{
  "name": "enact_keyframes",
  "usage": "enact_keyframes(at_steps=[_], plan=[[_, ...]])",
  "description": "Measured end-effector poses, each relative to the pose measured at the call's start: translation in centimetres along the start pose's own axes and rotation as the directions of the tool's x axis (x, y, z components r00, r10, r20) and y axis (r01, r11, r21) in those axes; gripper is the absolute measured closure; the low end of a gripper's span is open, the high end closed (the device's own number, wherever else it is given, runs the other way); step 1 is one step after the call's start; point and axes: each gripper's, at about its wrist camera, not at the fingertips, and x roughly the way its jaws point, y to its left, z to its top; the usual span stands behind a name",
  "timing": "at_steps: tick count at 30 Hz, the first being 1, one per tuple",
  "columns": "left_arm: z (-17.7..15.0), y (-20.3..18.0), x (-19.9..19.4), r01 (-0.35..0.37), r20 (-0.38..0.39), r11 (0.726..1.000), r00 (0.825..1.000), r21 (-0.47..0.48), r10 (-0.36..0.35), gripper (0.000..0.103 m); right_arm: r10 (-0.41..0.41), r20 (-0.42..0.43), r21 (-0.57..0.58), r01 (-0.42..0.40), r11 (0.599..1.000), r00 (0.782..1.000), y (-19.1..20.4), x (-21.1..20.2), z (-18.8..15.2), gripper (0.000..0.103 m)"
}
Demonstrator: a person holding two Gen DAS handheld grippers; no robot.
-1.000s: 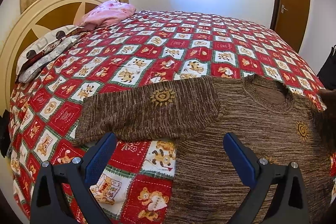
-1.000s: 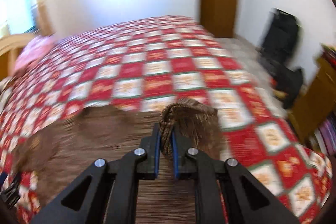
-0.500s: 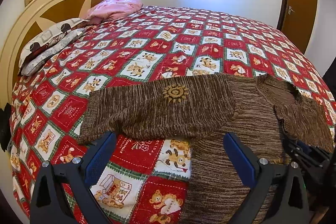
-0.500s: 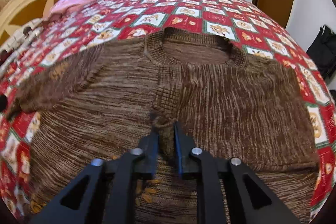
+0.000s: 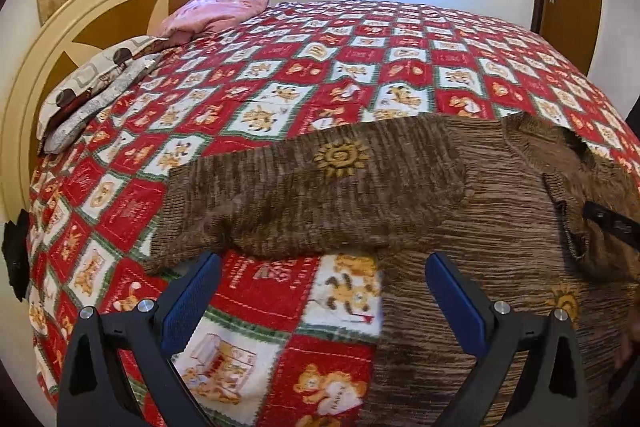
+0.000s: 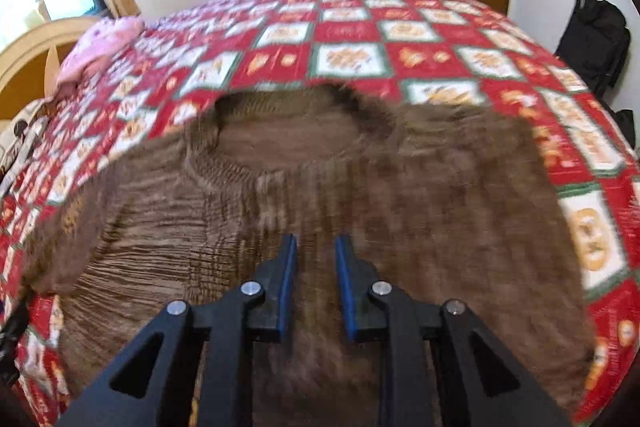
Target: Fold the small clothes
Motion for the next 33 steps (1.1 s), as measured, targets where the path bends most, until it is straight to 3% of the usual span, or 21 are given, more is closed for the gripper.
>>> enact_keyframes(at_steps=[5,11,15,27,33], plan=[[0.1,1.7,-0.1,-0.107,0.041,0.994,0.993,0.005,0.107,0.001,-0.078,0.100,-0.111,0.089,0.990,0.992,2.1,0.6,-0.9,0.075],[0.5,5.2,0.6,-0.205,0.043,0.976,0.977,-0.069,0.208,0.001,-0.032,0.104,-0.067,0.039,0.997,0.994,1.2,0.5,-0.8,0.074],[0.6,8.1,0.9,-0.248,0.021,0.960,0.967,-0.129,0.252,0.001,-0.057,0.110,-0.084,0.066,0.994,0.992,1.7,0.5,-1.0,0.073],[0.0,13.5,0.7,-0.311,-0.011,0.914,0.948,-0.260,0.319,0.001,-0.071,0.114,-0.094,0.081,0.992,0.991,1.8,0.6,-1.0,0.072],[-0.1,13.9,0.3,-0.320,-0.007,0.910,0.944,-0.263,0.330,0.001,-0.071,0.114,-0.094,0.082,0.992,0.991,1.9,0.5,-1.0,0.072]])
